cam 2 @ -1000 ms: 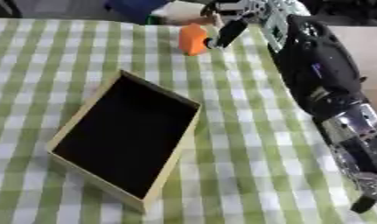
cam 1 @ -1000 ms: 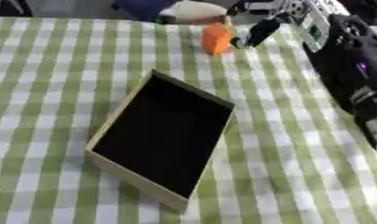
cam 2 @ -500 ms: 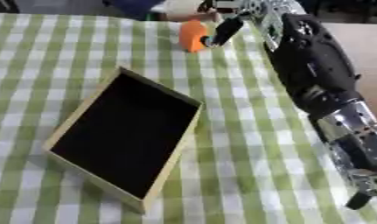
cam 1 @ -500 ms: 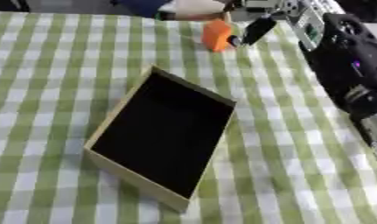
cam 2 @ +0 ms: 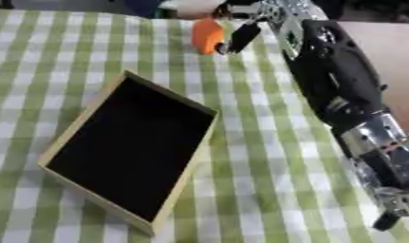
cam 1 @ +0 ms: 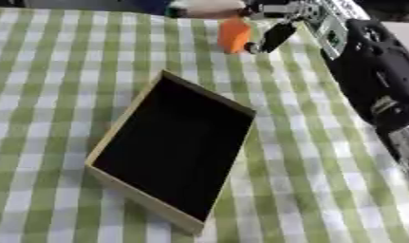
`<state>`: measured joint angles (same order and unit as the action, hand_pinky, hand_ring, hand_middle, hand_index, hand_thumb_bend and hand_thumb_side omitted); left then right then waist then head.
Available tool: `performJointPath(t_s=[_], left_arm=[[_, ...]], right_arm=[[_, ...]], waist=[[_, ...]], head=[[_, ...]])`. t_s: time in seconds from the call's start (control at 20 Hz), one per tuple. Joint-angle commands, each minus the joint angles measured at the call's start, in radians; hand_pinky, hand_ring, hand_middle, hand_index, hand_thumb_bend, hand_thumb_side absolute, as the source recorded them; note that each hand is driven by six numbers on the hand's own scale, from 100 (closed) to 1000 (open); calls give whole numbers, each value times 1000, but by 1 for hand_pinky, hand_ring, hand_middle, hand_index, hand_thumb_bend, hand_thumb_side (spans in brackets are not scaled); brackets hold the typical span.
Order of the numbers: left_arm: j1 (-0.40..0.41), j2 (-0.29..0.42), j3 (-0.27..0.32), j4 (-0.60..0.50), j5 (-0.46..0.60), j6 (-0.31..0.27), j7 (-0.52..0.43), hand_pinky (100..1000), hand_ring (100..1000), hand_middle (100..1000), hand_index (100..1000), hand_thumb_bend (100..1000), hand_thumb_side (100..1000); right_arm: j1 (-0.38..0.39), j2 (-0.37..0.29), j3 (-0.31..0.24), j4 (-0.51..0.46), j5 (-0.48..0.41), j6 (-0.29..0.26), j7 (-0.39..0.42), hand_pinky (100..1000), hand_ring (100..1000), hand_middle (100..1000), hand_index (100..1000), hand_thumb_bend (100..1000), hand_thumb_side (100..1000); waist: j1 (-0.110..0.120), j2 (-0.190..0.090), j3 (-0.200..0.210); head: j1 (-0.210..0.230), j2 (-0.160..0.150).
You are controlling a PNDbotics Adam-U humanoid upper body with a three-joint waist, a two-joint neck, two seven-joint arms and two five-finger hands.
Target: Pick up objects on the table and place them in the box.
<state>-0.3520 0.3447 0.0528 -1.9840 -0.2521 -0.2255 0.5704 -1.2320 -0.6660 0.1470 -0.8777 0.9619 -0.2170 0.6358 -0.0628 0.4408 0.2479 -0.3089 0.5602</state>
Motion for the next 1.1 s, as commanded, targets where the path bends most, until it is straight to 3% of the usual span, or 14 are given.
performJointPath(t_s=[0.05, 0.6, 0.95, 1.1], left_arm=[[-10, 27, 5, -16, -5, -2, 3, 754, 702, 755, 750, 444, 645], [-12, 31, 5, -16, -8, 1, 1, 753, 701, 754, 748, 442, 646], [-23, 30, 5, -16, -7, 1, 2, 753, 700, 754, 748, 438, 645], [-26, 30, 4, -16, -7, 0, 2, 753, 699, 754, 747, 437, 645]], right_arm=[[-27, -35, -14, -28, 1, 2, -16, 990, 987, 924, 1000, 242, 461], [-52, -40, -26, -42, -11, 14, -50, 980, 977, 917, 1000, 214, 477], [-45, -32, -15, -35, -30, 9, -27, 979, 980, 920, 1000, 216, 473], [-44, -30, -13, -33, -31, 9, -14, 981, 983, 925, 1000, 176, 446]], waist=[[5, -18, 2], [4, -12, -2], [1, 5, 9], [-2, 11, 12]], head=[[-4, -21], [-10, -30], [-28, -47], [-32, -53]])
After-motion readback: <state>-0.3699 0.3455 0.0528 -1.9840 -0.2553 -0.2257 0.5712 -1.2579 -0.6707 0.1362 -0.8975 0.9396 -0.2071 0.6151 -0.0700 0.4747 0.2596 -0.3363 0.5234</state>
